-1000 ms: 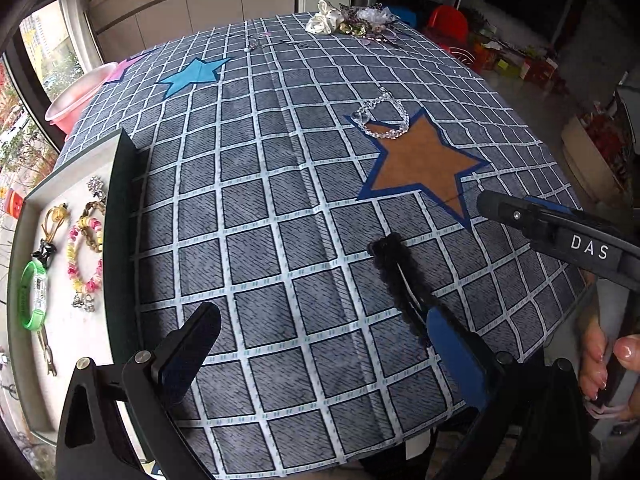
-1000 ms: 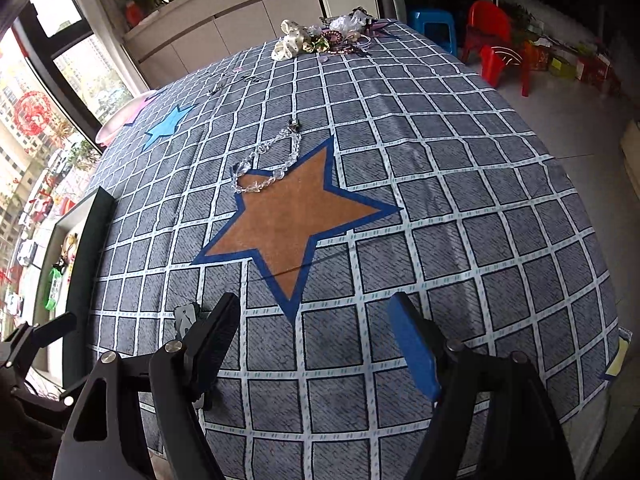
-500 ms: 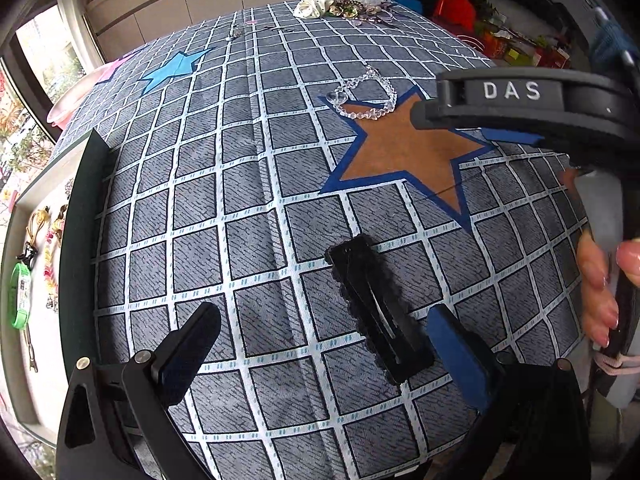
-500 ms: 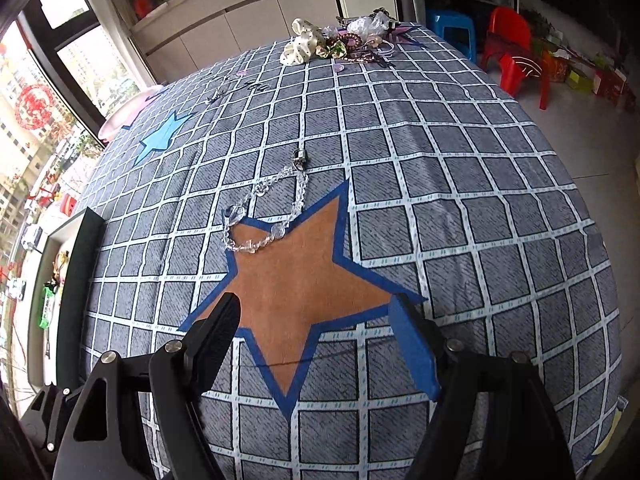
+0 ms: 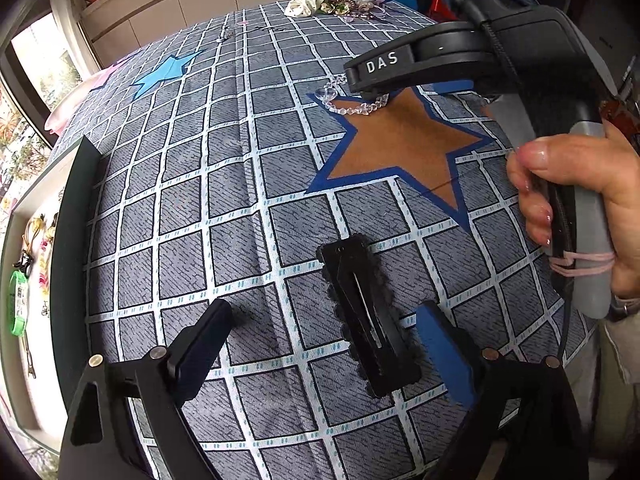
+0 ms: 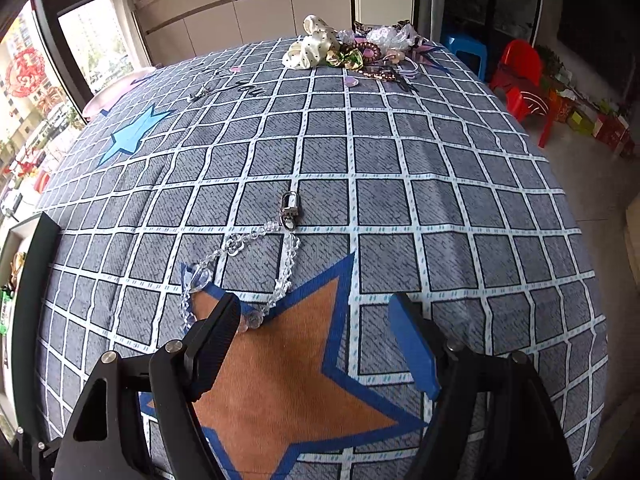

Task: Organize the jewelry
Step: 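Grasp the black snap clip with the left tool while the right tool grasps the crystal bracelet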

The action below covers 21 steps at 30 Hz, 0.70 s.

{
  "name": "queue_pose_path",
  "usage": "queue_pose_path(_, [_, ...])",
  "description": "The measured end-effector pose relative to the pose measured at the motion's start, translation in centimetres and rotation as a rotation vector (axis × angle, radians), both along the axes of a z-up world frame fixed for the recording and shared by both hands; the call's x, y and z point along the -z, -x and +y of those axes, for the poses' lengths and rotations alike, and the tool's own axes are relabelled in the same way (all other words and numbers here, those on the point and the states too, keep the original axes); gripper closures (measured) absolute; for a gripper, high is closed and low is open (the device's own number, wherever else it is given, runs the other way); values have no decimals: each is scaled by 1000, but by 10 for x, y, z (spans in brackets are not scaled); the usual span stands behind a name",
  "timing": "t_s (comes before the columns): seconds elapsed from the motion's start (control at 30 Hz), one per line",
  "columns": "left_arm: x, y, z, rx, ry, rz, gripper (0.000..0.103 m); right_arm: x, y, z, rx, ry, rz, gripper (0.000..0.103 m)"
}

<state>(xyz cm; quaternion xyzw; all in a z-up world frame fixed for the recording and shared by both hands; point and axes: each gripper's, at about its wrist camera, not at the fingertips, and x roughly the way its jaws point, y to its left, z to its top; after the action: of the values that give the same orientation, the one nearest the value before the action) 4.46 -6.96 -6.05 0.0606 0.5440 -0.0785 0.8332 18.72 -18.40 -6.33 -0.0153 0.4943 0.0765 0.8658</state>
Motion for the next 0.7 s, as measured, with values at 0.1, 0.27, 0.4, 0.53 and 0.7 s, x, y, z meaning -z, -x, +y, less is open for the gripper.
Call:
queue_pose_path(0.1, [0,-1,1,-1,9,6,3,1,-9,12,-36,35,-26,25])
queue_pose_path(0.27, [-1,-2,1,14,18,4,11,-2,-18,24,-61,33,-32,43])
queue_pose_path(0.4, [-4,0,-3,34,23,-2,23,-4,-15,31,-91,45,-31,93])
queue_pose_path(0.53, [-6,0,-2,41,29,-7,30,-5,-5,28,-79,41,-35,97])
queue_pose_path(0.7, [-7,0,7,36,43,-11,46,-10,17,13,-56,-28,-32,97])
